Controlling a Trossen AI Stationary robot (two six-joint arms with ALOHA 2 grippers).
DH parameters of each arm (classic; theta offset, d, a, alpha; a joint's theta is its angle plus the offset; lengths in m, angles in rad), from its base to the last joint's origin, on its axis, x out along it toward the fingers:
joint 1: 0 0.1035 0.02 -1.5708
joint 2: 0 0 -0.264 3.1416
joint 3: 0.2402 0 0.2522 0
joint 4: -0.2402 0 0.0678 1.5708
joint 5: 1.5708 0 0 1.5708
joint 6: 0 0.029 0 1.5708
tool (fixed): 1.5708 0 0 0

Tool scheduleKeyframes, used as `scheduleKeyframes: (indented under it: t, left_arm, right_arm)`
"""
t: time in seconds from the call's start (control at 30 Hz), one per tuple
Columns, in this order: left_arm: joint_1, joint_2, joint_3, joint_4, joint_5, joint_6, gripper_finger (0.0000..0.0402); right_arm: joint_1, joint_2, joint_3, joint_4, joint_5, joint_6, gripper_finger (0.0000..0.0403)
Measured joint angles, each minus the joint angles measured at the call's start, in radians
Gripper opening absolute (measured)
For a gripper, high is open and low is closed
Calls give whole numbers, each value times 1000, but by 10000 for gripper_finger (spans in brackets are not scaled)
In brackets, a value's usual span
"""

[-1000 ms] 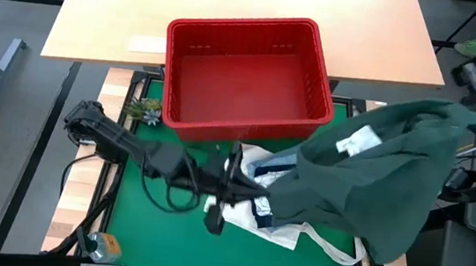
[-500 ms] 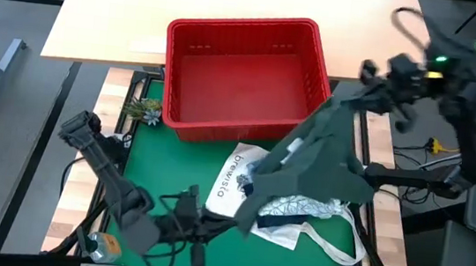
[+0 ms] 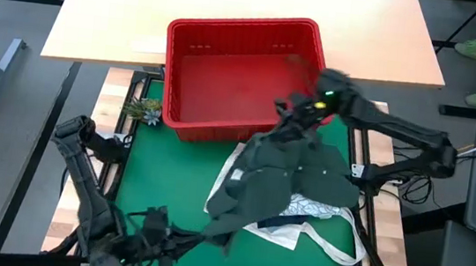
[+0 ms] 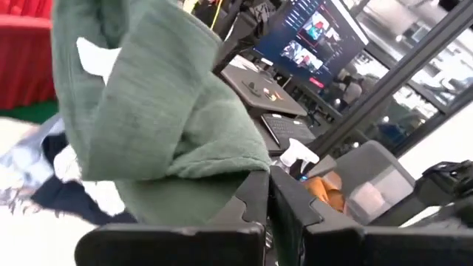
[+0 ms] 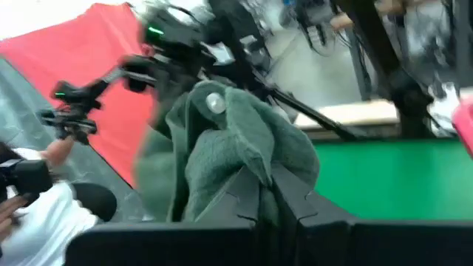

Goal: Fold laundry
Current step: Fold the patterned white shirt

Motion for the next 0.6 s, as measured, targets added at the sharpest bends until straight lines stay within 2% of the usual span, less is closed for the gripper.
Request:
scheduleKeyframes:
  t: [0.17, 0.3, 0.43, 0.6]
  left_arm:
    - [-73, 0, 0, -108, -97, -153, 0]
    - [-104, 0, 0, -222, -113, -249, 0]
    - [-100, 0, 0, -337, -46, -327, 0]
    - [-70, 0, 0, -518, 107, -433, 0]
  right_arm:
    - [45, 149, -1, 72, 38, -44, 9]
    - [52, 261, -1, 178, 49, -46, 16]
    - [49, 333, -1, 276, 125, -64, 9]
    - [49, 380, -1, 284, 248, -198, 16]
